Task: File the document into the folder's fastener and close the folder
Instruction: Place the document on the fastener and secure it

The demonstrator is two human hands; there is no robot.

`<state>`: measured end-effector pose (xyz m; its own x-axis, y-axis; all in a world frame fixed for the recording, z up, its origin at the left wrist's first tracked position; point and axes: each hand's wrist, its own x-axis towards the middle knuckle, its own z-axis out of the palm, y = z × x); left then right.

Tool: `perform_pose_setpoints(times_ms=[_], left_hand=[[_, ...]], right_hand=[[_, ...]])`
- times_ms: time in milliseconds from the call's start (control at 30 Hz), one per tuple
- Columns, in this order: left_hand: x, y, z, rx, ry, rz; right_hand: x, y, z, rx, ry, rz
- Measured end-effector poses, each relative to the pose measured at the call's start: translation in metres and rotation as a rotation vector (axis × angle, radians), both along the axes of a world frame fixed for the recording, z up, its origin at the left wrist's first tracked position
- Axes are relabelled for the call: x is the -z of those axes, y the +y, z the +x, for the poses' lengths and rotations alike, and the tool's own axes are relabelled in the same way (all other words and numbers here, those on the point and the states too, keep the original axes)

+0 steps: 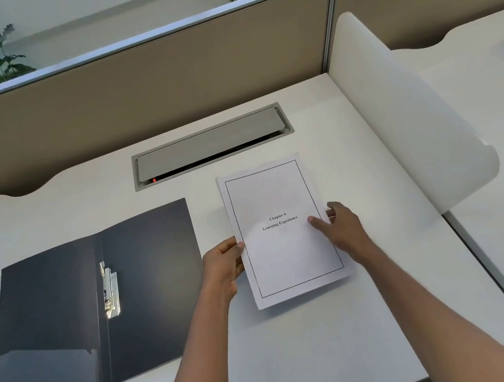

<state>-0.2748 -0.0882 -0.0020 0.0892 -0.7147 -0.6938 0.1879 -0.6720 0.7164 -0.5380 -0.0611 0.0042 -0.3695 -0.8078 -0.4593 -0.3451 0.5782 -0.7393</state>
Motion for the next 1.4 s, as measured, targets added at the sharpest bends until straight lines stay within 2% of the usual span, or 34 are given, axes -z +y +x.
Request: perform_pose_setpoints(times_ms=[100,200,633,967,1067,1233,1400], left_hand=[[-0.003,0.001,0.008,-0.001,0.042,-0.017],[-0.004,0.003,0.019,0.006,0.05,-0.042],[-0.013,0.017,0.139,-0.062,-0.099,-0.056],[-0.019,0.024,0.232,-0.047,-0.261,-0.081],[-0.023,0.022,0.256,-0.055,-0.367,-0.141],[-0.031,0.011,0.293,-0.051,-0.79,-0.293],[-0.025,-0.004,0.323,0.094,-0.792,-0.255]], right_hand=[[-0.008,0.001,-0.002,0.003,-0.269,-0.032],[-0.014,0.002,0.007,0.003,-0.393,-0.017],[-0.007,0.004,0.123,-0.135,-0.427,-0.075],[0.003,0.003,0.214,-0.062,-0.552,-0.021],[0.006,0.002,0.233,-0.03,-0.587,-0.009],[0.01,0.0,0.255,-0.006,-0.569,-0.018],[0.013,-0.008,0.273,-0.008,-0.536,-0.033]])
